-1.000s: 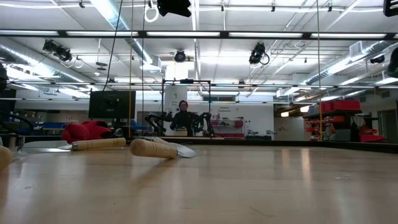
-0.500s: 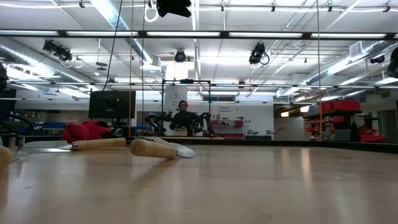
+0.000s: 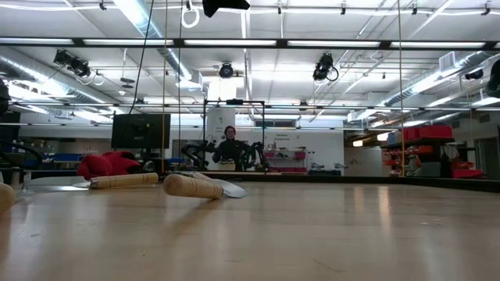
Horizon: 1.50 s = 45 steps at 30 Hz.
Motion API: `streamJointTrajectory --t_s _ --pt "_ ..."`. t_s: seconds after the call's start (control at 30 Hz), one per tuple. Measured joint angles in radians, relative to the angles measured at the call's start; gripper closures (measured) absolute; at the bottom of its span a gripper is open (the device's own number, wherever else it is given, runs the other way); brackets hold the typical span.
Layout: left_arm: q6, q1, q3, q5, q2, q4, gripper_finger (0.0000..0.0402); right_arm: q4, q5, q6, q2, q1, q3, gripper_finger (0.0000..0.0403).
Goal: Pick & Place Garden tools in Gardening bag
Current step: Put the top brown hand rake into the white gardening bag
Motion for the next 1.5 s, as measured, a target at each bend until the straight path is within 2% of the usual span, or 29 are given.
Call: streamJointTrajectory --t_s 0.27,0.8,0.97,1.5 --pt "-0.048 0.000 0.000 0.055 0.000 0.000 0.0203 0.041 -0.053 -0.010 0.062 -0.046 0.011 0.0209" --pt "-0.054 0.000 -0.001 0.075 -0.006 0.004 0.0203 0.036 -0.051 -0.014 0.213 -0.171 0.259 0.0209" --pt "-0.104 0.000 -0.001 0.047 -0.030 -0.028 0.0206 0.038 -0.051 0.016 0.255 -0.218 0.289 0.0209" --pt "-0.031 0.001 -0.002 -0.033 -0.129 -0.197 0.0262 0.151 -0.051 0.043 0.317 -0.283 0.294 0.0209"
